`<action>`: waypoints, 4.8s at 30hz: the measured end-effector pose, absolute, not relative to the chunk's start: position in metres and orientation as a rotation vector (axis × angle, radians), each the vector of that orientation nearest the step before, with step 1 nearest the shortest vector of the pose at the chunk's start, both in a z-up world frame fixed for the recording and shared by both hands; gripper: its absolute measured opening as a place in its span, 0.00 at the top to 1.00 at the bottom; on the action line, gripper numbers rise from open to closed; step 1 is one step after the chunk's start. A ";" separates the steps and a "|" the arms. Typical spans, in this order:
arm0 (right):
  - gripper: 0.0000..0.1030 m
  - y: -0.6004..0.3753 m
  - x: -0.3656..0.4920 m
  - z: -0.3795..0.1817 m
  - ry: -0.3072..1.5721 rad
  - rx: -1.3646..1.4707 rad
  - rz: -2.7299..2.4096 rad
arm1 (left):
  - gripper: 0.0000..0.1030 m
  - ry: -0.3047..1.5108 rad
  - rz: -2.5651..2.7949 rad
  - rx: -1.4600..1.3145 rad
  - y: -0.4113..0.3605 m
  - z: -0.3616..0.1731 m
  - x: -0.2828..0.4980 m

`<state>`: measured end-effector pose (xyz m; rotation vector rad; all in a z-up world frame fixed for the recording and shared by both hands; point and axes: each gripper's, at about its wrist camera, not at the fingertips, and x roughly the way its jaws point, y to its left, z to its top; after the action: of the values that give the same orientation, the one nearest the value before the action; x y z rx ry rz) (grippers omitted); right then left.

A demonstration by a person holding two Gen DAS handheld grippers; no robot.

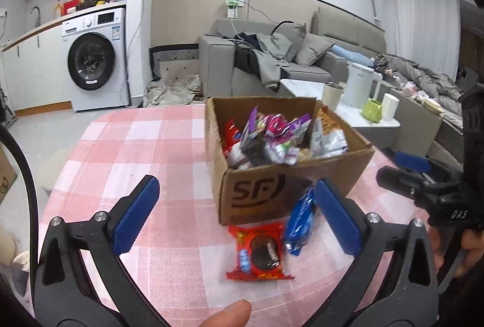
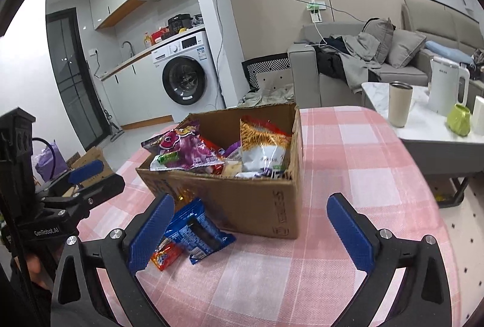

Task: Organize snacks
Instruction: 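Move both open tools toward the blue packet and red Oreo packet, then grasp the red Oreo packet with the left tool while the right tool grasps the blue Oreo packet, then lift both held Oreo packets and carry them over the cardboard box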

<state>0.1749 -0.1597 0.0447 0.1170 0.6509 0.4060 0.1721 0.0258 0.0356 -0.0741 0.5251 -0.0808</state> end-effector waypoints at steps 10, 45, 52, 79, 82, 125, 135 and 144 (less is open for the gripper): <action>0.00 -0.151 0.175 0.032 0.693 0.080 0.447 | 0.00 0.541 -0.043 -0.045 0.023 0.023 0.164; 0.00 -0.105 0.186 -0.020 0.812 -0.044 0.533 | 0.00 0.585 -0.037 -0.021 0.028 -0.013 0.170; 0.11 -0.095 0.195 -0.033 0.862 -0.084 0.555 | 0.00 0.581 -0.047 -0.034 0.029 -0.014 0.169; 0.35 -0.046 0.210 -0.045 0.877 -0.151 0.599 | 0.00 0.589 -0.048 -0.053 0.034 -0.016 0.168; 0.44 -0.045 0.210 -0.046 0.882 -0.145 0.599 | 0.00 0.591 -0.048 -0.053 0.034 -0.016 0.169; 0.56 -0.126 0.177 -0.010 0.862 -0.004 0.509 | 0.56 0.887 -0.254 0.020 -0.017 -0.071 0.210; 0.56 -0.126 0.177 -0.011 0.863 -0.002 0.510 | 0.58 0.871 -0.278 0.003 -0.016 -0.068 0.207; 0.56 -0.130 0.177 -0.009 0.854 0.002 0.515 | 0.58 0.825 -0.290 -0.014 -0.017 -0.051 0.192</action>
<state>0.1772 -0.1300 -0.0095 0.0021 0.8541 0.5149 0.1917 -0.0170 -0.0514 -0.0138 0.8246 -0.2897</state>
